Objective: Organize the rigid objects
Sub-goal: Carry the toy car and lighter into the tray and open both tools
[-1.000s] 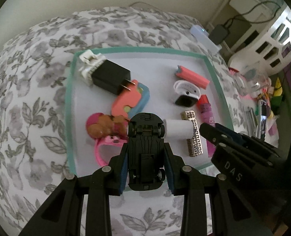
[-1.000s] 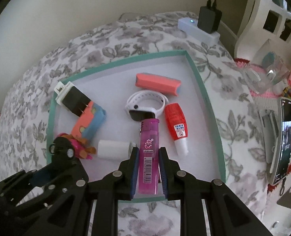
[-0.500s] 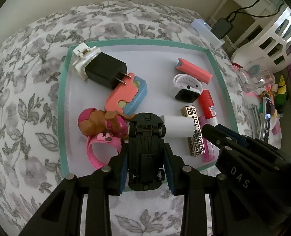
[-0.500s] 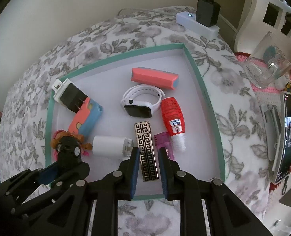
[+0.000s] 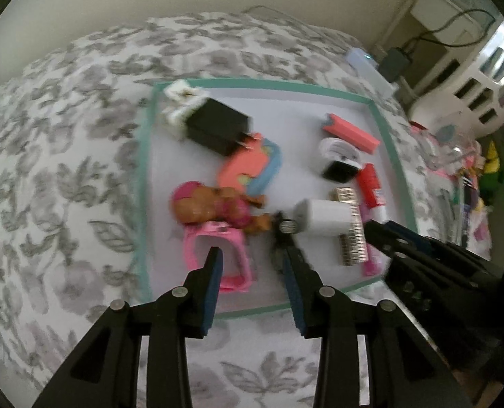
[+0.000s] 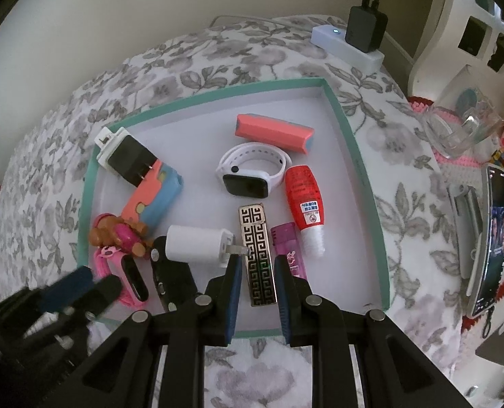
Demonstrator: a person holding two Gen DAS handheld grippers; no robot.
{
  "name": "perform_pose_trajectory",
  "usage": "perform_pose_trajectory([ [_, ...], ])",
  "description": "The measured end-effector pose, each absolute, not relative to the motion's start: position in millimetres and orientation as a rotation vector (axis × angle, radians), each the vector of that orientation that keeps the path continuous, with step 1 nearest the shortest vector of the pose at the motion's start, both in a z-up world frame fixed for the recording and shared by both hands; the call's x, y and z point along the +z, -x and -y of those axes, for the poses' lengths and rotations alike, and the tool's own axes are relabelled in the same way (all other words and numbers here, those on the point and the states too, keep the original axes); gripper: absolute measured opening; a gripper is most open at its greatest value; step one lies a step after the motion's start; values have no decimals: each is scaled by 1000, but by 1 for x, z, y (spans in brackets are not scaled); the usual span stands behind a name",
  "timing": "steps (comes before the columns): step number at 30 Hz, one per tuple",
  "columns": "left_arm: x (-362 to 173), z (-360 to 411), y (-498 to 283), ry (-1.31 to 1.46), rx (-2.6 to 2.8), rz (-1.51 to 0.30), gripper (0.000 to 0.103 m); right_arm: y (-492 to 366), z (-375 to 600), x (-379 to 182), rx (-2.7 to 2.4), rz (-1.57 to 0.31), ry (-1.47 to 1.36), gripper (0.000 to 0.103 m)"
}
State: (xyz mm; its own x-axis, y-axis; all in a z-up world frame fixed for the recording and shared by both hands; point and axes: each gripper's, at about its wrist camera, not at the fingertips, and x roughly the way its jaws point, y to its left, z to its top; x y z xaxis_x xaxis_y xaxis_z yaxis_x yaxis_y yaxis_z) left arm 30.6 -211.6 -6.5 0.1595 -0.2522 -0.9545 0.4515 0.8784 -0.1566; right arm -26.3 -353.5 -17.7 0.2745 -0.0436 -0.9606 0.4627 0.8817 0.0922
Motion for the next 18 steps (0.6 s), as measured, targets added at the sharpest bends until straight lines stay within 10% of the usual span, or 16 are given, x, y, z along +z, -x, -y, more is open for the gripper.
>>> perform_pose_trajectory([
  [7,-5,178,-42,-167,-362,-1279,59,26,336,-21,-367,-1257,-315,23],
  [11,-15,164,-47,-159,-303,-1291,81,24,328,-21,-373,-1237,-277,54],
  [18,-28,144,-55,-146,-216,-1281,94,21,309,-22,-356,-1212,-214,76],
])
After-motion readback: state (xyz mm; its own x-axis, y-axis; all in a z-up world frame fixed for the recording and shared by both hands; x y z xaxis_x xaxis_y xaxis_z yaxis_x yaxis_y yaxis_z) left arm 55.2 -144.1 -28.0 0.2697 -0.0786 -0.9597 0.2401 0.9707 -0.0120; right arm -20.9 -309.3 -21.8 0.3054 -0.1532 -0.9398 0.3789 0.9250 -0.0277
